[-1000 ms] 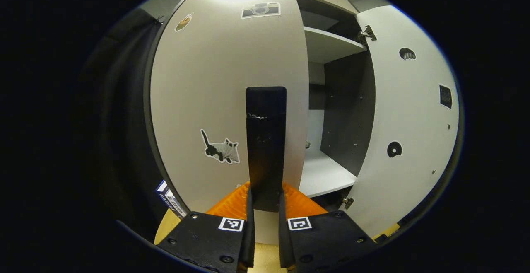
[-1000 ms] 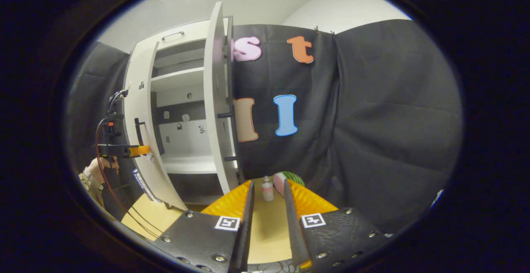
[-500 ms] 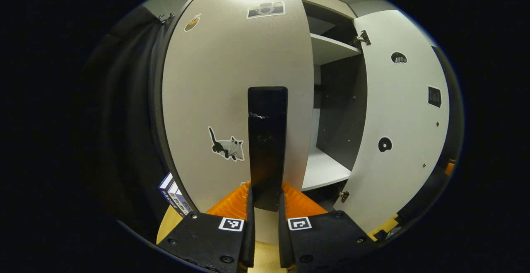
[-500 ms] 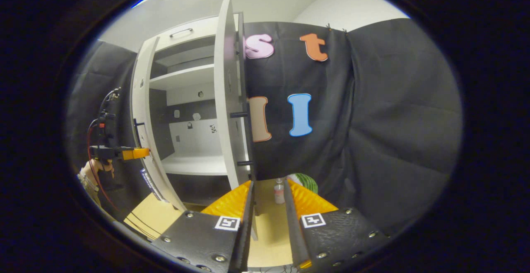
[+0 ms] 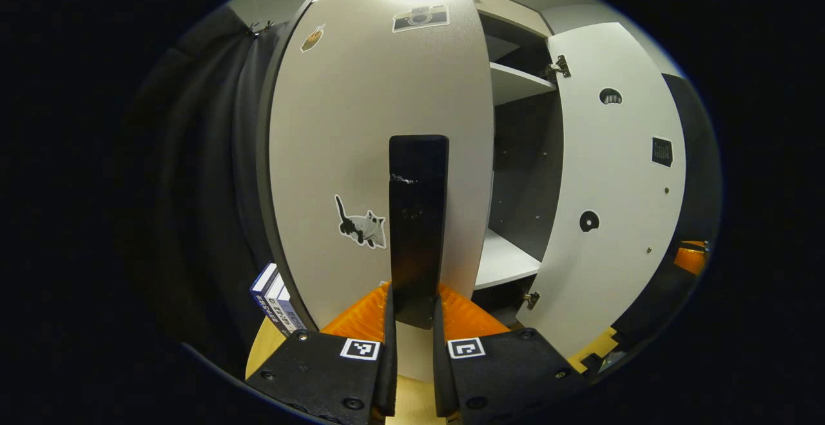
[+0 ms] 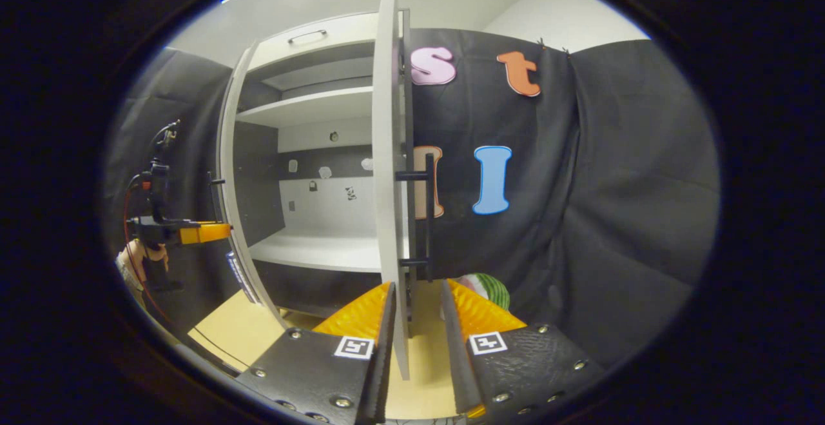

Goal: Open the right door of the double-door shoe cabinet with the right hand, and open the left door with the left hand.

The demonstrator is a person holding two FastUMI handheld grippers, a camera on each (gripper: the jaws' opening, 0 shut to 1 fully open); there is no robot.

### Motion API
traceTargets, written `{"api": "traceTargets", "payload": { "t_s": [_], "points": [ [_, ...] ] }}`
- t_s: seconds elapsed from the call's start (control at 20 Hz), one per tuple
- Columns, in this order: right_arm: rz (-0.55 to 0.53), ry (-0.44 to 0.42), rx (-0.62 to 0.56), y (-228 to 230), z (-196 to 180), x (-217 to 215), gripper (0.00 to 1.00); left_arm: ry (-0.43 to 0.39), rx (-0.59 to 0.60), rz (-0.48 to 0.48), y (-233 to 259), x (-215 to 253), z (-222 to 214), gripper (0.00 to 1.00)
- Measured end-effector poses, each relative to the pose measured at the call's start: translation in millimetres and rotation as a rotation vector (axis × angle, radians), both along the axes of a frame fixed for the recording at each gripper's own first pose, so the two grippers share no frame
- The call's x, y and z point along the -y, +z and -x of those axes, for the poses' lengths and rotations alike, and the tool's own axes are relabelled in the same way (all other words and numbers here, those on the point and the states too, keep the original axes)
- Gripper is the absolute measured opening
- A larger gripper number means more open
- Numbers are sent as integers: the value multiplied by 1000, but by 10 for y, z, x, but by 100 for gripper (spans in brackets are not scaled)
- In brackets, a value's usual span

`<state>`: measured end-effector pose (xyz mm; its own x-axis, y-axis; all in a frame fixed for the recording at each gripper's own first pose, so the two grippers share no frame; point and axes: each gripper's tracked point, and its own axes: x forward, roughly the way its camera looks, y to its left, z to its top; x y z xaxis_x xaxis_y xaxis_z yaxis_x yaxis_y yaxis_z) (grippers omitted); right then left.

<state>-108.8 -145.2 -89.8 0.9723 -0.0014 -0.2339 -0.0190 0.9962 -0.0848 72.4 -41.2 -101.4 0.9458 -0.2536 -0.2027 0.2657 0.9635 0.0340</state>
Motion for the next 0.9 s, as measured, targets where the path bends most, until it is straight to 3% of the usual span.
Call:
{"api": "traceTargets", "payload": {
  "t_s": [0.05, 0.1, 0.45, 0.75, 0.9],
  "points": [
    [5, 3, -3, -9, -8, -22, 30, -2, 1, 0, -1, -2, 3, 25],
    [7, 7, -5, -20, -15, -42, 40, -5, 0, 0, -5, -8, 7, 24],
    [11, 30, -11, -59, -48, -181, 40, -21, 7, 0, -9, -65, 50, 24],
    [9, 53, -9, -56, -42, -341, 49, -8, 8, 9, 8, -143, 109, 24],
    [7, 59, -14, -54, -17, -388, 30, 10, 15, -13, 11, -203, 135, 24]
  ]
}}
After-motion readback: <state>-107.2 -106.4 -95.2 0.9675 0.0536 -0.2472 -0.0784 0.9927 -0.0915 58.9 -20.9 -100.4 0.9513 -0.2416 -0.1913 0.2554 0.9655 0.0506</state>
